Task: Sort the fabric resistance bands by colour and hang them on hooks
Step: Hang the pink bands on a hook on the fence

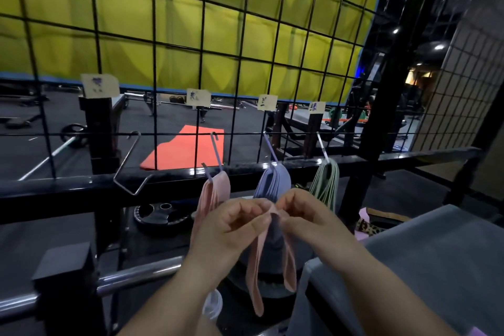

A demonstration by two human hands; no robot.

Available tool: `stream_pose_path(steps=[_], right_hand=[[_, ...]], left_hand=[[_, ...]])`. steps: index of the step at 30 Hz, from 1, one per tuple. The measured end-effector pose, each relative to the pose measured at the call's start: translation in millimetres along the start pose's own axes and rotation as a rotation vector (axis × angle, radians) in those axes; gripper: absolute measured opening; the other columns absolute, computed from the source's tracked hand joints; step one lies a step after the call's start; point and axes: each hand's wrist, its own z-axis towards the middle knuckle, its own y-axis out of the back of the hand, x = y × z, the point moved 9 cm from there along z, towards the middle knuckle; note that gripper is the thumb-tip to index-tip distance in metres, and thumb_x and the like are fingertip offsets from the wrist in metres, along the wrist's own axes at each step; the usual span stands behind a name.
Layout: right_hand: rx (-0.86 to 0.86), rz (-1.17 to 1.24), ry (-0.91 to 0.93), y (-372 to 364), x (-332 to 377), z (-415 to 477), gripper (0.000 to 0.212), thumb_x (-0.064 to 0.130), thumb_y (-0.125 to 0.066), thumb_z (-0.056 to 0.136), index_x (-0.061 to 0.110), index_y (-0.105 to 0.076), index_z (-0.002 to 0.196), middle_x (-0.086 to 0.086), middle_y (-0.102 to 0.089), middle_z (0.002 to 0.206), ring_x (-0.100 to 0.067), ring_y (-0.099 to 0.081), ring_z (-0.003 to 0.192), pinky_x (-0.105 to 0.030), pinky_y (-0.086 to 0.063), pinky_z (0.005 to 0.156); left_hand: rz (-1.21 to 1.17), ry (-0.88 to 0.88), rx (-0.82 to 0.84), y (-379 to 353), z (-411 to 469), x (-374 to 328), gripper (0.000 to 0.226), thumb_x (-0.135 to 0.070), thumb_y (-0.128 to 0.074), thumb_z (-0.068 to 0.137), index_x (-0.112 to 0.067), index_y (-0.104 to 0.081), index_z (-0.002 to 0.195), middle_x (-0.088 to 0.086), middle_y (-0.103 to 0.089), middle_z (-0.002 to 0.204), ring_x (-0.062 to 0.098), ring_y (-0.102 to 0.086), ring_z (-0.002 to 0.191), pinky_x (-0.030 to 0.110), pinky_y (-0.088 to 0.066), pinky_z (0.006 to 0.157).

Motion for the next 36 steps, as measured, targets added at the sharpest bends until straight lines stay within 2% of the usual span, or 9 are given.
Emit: stream_pose_path(steps=[3,10,15,17,20,25,28,32,36], right_hand=[[0.041,0.021,-0.006,-10,1,4,0.034,0.044,-0.080,0.066,0.026,-0.061,0.088,-0.014,-0.062,0.086,-0.025,-0.060,0.081,-0.043,-0.050,0.077],[0.041,0.135,0.025,-26,20,23,0.026,0.048,-0.075,0.068,0.030,-0.067,0.085,-0.004,-0.056,0.083,-0.020,-0.052,0.079,-0.036,-0.043,0.075],[0.060,0.140,0.045,-39,34,37,0.019,0.039,-0.072,0.075,0.027,-0.069,0.089,0.002,-0.058,0.080,-0.013,-0.052,0.075,-0.023,-0.042,0.067],[0.067,0.149,0.063,-45,40,43,0.004,0.026,-0.069,0.084,0.028,-0.069,0.088,0.010,-0.063,0.078,-0.005,-0.057,0.073,-0.017,-0.043,0.065],[0.068,0.102,0.094,-54,49,54,0.008,0.024,-0.067,0.086,0.026,-0.070,0.093,0.006,-0.068,0.085,-0.009,-0.062,0.082,-0.022,-0.049,0.072],[0.054,0.045,0.125,-62,64,69,0.011,0.016,-0.064,0.093,0.017,-0.068,0.104,0.014,-0.065,0.077,0.003,-0.057,0.064,-0.012,-0.044,0.058],[0.032,0.053,0.125,-63,66,76,0.013,0.018,-0.065,0.093,0.019,-0.067,0.106,0.010,-0.068,0.090,-0.003,-0.061,0.078,-0.012,-0.044,0.062],[0.002,-0.023,0.098,-63,59,86,0.018,0.023,-0.064,0.094,0.034,-0.066,0.108,0.003,-0.065,0.105,0.006,-0.059,0.068,-0.009,-0.043,0.058],[-0.010,-0.187,0.105,-64,54,92,0.024,0.030,-0.061,0.094,0.053,-0.061,0.100,0.008,-0.058,0.124,0.001,-0.058,0.105,-0.020,-0.047,0.087]], left_hand=[[0.023,-0.014,-0.021,6,-2,-8,0.006,-0.006,-0.066,0.085,0.000,-0.069,0.085,0.000,-0.073,0.099,-0.004,-0.063,0.063,0.009,-0.046,0.057],[0.082,-0.100,-0.174,43,-4,-22,0.009,-0.025,-0.080,0.075,-0.025,-0.071,0.074,-0.010,-0.069,0.116,-0.001,-0.062,0.110,0.020,-0.046,0.090],[0.141,-0.179,-0.280,62,-10,-42,0.010,-0.004,-0.073,0.081,-0.012,-0.067,0.077,-0.008,-0.073,0.098,0.002,-0.068,0.094,0.009,-0.047,0.076],[0.155,-0.201,-0.340,70,-12,-47,0.008,-0.008,-0.072,0.082,-0.015,-0.068,0.082,-0.007,-0.073,0.092,0.004,-0.068,0.090,0.015,-0.049,0.076],[0.180,-0.240,-0.438,80,-14,-53,0.007,-0.025,-0.073,0.082,-0.029,-0.068,0.084,-0.006,-0.072,0.091,0.007,-0.068,0.086,0.021,-0.049,0.075],[0.268,-0.287,-0.522,86,-11,-61,0.003,-0.026,-0.065,0.088,-0.029,-0.064,0.087,-0.009,-0.069,0.091,0.002,-0.065,0.088,0.009,-0.044,0.073],[0.347,-0.283,-0.548,88,-4,-57,0.004,-0.031,-0.059,0.091,-0.029,-0.063,0.092,-0.010,-0.067,0.094,0.003,-0.063,0.091,0.016,-0.046,0.075],[0.449,-0.322,-0.568,88,4,-50,0.009,-0.027,-0.055,0.092,-0.025,-0.062,0.097,-0.006,-0.063,0.095,0.012,-0.062,0.090,0.027,-0.047,0.074],[0.535,-0.332,-0.619,89,6,-49,0.005,-0.019,-0.057,0.094,-0.020,-0.060,0.098,-0.007,-0.059,0.092,0.013,-0.058,0.085,0.028,-0.044,0.069]])
